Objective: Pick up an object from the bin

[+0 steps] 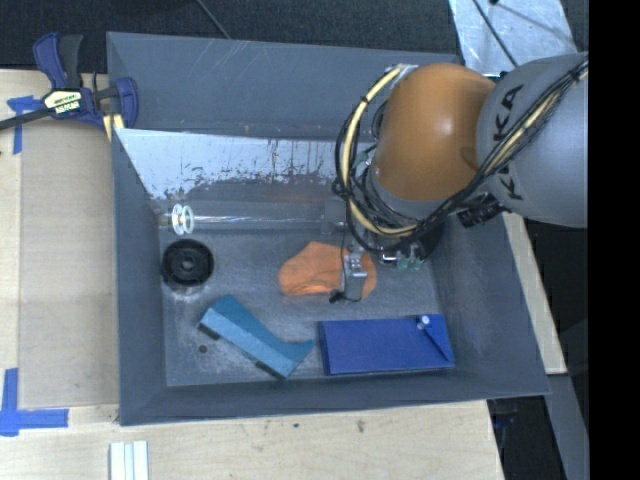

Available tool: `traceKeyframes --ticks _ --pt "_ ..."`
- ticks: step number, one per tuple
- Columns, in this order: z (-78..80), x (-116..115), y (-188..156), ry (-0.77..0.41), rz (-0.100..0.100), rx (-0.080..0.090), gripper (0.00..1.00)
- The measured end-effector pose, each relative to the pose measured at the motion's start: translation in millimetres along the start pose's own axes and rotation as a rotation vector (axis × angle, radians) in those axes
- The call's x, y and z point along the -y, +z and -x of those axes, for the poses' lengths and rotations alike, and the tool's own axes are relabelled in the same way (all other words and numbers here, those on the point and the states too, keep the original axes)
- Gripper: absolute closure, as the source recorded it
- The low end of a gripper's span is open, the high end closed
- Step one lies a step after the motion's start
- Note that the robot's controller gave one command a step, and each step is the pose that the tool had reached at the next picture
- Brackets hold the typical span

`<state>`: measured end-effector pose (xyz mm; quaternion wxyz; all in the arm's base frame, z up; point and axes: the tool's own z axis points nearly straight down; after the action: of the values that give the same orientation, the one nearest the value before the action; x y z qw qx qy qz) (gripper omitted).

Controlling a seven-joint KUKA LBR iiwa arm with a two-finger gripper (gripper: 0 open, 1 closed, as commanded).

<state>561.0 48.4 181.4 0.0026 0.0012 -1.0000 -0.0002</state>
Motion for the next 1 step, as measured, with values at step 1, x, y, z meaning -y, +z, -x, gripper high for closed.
traceKeyframes --ticks 1 --pt "1.7 0.3 -4.9 0.001 0.0 0.009 0.0"
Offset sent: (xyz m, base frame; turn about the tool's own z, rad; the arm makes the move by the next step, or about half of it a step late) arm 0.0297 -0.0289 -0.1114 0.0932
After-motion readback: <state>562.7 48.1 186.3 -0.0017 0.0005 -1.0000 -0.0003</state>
